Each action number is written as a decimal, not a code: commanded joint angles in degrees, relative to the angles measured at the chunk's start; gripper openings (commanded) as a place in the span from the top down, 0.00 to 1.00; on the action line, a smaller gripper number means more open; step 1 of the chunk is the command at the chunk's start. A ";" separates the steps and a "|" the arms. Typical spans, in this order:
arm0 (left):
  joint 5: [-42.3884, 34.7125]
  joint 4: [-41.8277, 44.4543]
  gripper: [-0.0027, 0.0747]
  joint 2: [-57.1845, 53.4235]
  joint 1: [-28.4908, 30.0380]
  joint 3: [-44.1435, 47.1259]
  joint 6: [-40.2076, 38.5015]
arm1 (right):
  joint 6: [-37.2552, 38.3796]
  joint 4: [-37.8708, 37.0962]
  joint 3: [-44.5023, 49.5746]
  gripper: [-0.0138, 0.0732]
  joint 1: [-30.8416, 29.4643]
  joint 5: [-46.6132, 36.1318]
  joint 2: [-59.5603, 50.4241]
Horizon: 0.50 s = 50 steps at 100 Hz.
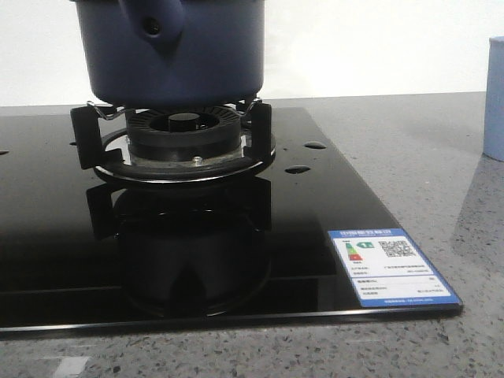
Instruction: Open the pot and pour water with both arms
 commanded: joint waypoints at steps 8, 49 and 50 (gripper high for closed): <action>-4.09 -0.55 0.99 -1.70 0.00 0.50 -0.45 | 0.66 -0.67 1.52 0.92 0.10 -1.22 -0.98; -4.09 -0.55 0.99 -1.70 0.00 0.50 -0.45 | 0.66 -0.24 1.41 0.92 0.10 -0.84 -0.98; -4.09 -0.55 0.99 -1.70 0.00 0.50 -0.45 | 0.66 -0.24 1.41 0.92 0.10 -0.84 -0.98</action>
